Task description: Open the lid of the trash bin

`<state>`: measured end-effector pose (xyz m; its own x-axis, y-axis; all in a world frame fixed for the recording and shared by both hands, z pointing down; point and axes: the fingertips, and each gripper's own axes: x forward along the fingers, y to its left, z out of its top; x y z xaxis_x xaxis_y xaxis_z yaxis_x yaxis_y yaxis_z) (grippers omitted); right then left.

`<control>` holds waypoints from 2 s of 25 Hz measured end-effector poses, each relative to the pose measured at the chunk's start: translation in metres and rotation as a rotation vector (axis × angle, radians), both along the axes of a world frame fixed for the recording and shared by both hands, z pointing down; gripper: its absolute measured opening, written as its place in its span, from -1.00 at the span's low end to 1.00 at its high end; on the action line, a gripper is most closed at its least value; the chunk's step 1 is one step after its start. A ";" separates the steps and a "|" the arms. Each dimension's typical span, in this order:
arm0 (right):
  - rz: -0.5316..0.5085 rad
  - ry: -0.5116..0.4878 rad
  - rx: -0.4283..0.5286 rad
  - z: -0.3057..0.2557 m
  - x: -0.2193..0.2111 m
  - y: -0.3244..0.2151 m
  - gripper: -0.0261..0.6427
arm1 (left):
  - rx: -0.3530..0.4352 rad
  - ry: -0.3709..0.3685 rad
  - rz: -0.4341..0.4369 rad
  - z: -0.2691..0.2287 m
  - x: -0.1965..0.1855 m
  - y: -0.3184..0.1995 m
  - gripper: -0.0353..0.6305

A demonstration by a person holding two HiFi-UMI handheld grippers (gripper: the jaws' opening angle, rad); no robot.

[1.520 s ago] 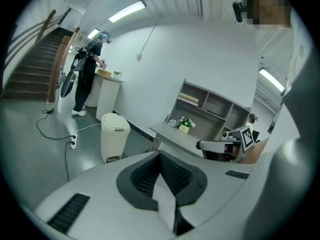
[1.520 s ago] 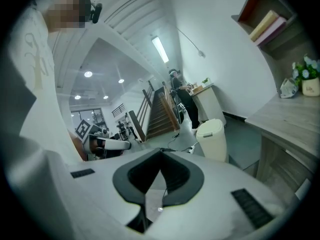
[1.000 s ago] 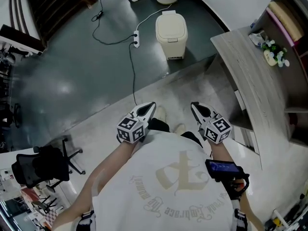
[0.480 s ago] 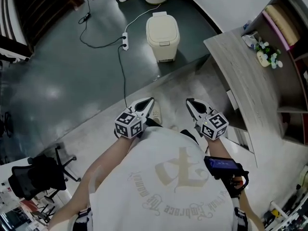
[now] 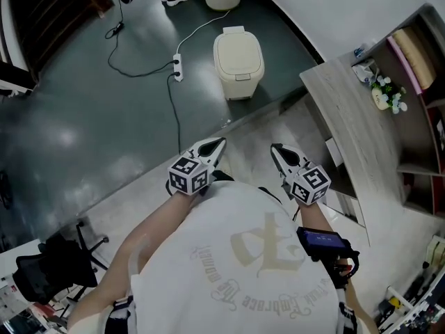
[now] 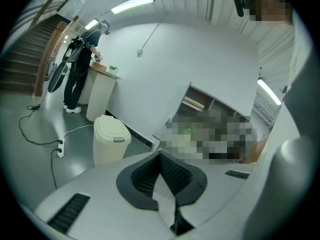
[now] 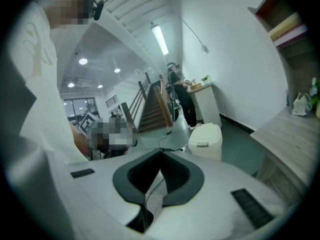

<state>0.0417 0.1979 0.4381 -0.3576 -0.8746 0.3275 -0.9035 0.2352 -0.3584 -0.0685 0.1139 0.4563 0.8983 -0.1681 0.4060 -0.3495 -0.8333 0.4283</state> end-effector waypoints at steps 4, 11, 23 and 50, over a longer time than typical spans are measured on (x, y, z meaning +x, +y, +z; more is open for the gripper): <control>0.025 0.011 -0.017 0.002 -0.004 -0.026 -0.91 | -0.010 0.001 0.012 0.003 -0.006 -0.032 -0.86; 0.049 0.019 -0.035 0.006 -0.010 -0.067 -0.91 | -0.015 0.008 0.019 0.009 -0.021 -0.072 -0.86; 0.016 0.029 -0.045 0.008 -0.010 -0.124 -0.91 | -0.023 0.000 -0.065 0.012 -0.048 -0.118 -0.86; -0.282 0.063 -0.100 0.074 0.098 -0.271 -0.91 | -0.002 -0.133 -0.138 0.028 0.086 -0.216 -0.86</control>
<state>0.1395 -0.0731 0.5120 -0.5580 -0.7062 0.4358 -0.8286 0.4464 -0.3378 0.0174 -0.1017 0.4848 0.8049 -0.2854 0.5203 -0.5145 -0.7725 0.3722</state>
